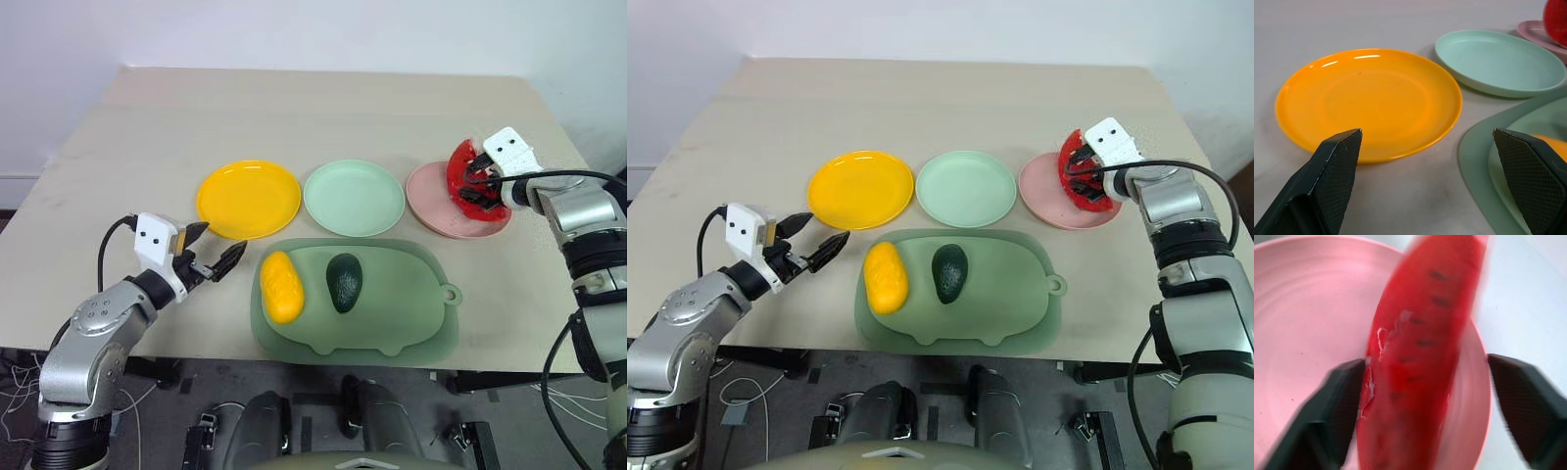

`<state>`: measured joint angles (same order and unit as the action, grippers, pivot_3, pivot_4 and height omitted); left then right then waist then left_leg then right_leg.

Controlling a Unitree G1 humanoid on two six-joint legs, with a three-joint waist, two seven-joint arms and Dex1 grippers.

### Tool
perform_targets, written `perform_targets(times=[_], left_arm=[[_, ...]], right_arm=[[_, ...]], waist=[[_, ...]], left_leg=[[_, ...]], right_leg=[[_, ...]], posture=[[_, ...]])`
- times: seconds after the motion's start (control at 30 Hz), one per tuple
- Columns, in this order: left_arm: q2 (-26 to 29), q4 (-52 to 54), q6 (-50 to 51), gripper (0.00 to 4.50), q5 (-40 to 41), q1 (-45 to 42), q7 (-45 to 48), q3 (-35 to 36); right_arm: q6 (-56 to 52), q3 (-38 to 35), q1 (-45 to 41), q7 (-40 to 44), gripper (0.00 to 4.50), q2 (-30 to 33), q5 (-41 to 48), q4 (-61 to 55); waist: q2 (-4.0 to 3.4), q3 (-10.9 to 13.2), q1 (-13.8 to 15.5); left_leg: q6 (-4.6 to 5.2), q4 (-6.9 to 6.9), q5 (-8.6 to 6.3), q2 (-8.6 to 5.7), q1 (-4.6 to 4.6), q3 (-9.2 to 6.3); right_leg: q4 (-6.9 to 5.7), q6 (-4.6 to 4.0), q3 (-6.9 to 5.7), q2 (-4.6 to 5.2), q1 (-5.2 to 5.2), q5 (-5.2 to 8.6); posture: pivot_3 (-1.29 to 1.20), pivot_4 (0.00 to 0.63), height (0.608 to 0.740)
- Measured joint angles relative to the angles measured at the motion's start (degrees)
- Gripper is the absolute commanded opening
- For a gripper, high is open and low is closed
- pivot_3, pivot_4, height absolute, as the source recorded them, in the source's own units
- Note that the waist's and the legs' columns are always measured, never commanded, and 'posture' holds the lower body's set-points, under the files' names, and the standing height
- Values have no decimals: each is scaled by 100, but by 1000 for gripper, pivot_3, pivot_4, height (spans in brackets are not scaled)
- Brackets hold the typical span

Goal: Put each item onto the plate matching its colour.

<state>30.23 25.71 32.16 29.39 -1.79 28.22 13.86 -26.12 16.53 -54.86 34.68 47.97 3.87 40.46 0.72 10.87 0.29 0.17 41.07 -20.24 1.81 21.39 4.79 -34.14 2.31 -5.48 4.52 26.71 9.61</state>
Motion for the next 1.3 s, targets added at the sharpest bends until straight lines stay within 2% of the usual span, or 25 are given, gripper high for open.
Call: perform_targets(times=[0.1, 0.2, 0.27, 0.37, 0.47, 0.6, 0.73, 0.97, 1.3], left_arm=[[-4, 39, 5, 4500, 8, 71, -11, 50], [13, 28, 6, 4500, 13, 118, 10, 89], [30, 16, 3, 4500, 14, 88, 42, 96], [49, -59, 1, 4500, 13, -38, 132, 81], [62, -166, -6, 4500, 9, -179, 229, 31], [61, -385, -12, 4500, -6, -380, 325, -130], [58, -501, -20, 4500, -18, -430, 356, -173], [59, -474, -26, 4500, -9, -366, 408, -167], [59, -325, -20, 4500, 1, -221, 385, -120]], right_arm=[[93, -205, 439, 194, 4476, 363, -136, -977], [-210, -760, 1058, 502, 4476, 921, 19, -2375], [-725, -1285, 1425, 743, 4476, 1179, 353, -3299], [-2172, -2094, 1922, 1054, 4476, 1182, 1393, -4983], [-3863, -2610, 2012, 950, 4476, 525, 2592, -6423], [-5949, -2786, 1938, 248, 4476, -1091, 3456, -7429], [-6578, -2690, 2161, -503, 4476, -1778, 3676, -7701], [-6599, -2553, 2387, -1513, 4476, -1972, 4042, -7732], [-6600, -2039, 2449, -2389, 4476, -2412, 4470, -7511]], waist=[[-7, 4, 47], [-10, 5, 63], [-9, 5, 50], [-9, 5, 16], [-6, 3, -3], [-6, 2, 40], [-3, 0, 61], [-3, 1, 18], [-3, 0, 25]], left_leg=[[0, 0, 0, 1, 2, -4], [0, 0, 0, 1, 4, -9], [1, 0, -1, 2, 1, -8], [-1, 0, -1, 9, -6, -8], [-3, -1, 0, 12, -10, -10], [-4, 2, 1, 6, 1, -12], [6, 5, -5, -3, 6, -14], [5, 0, -4, -4, -4, -9], [2, -1, -2, -4, -2, -12]], right_leg=[[-1, 0, -1, 1, 1, 0], [2, 1, -6, 3, 0, 1], [3, 1, -6, 3, -2, 1], [1, -1, -4, -4, -5, 1], [-4, -3, -3, -8, -7, 1], [-8, -3, -3, 2, 1, 0], [-2, -3, -6, 12, -4, 0], [-6, -3, -3, 0, -3, 0], [-7, -3, -4, 1, -3, 0]], posture=[[0, 150, 740], [0, 150, 740], [0, 150, 740], [0, 150, 740], [0, 150, 740], [0, 150, 740], [0, 150, 740], [0, 150, 740], [0, 150, 740]])
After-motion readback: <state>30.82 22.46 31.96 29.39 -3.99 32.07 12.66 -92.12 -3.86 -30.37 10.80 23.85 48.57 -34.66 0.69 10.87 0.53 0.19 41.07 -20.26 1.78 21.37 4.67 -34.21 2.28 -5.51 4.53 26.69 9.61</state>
